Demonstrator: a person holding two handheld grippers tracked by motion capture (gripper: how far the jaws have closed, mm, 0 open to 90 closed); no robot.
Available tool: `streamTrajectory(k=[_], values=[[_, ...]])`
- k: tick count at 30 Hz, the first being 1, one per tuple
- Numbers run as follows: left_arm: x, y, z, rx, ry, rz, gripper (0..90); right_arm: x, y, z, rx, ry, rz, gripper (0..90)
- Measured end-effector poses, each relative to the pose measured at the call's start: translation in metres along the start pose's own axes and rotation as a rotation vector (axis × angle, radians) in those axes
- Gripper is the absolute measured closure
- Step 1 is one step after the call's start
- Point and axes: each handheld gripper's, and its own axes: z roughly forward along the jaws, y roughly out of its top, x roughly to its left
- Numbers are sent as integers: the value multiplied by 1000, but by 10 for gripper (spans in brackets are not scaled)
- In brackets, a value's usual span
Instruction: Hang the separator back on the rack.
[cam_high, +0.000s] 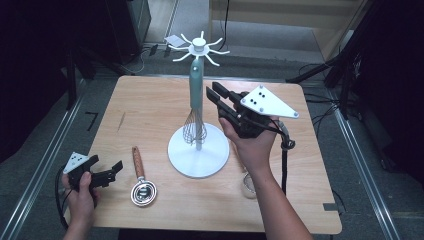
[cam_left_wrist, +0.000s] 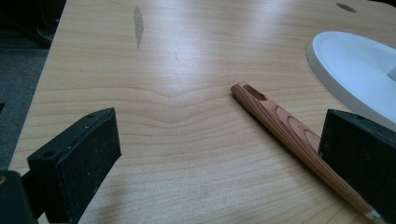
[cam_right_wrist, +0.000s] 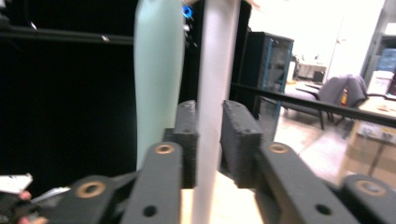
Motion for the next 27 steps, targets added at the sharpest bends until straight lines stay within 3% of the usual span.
streamTrajectory(k=[3,7,15,20,27], values=[[0,0,0,0,1,0,0,-6,-9,-4,26,-36,-28,648],[0,0,0,-1,3,2,0,-17,-20,-13,52,-75,-22,527],[0,0,0,-2,5,2,0,-36,-46,-24,193,-121,26,282],[0,0,0,-2,4,2,0,-41,-57,-30,234,-141,16,262],[-1,0,0,-1,5,1,0,-54,-81,-47,279,-171,57,262]])
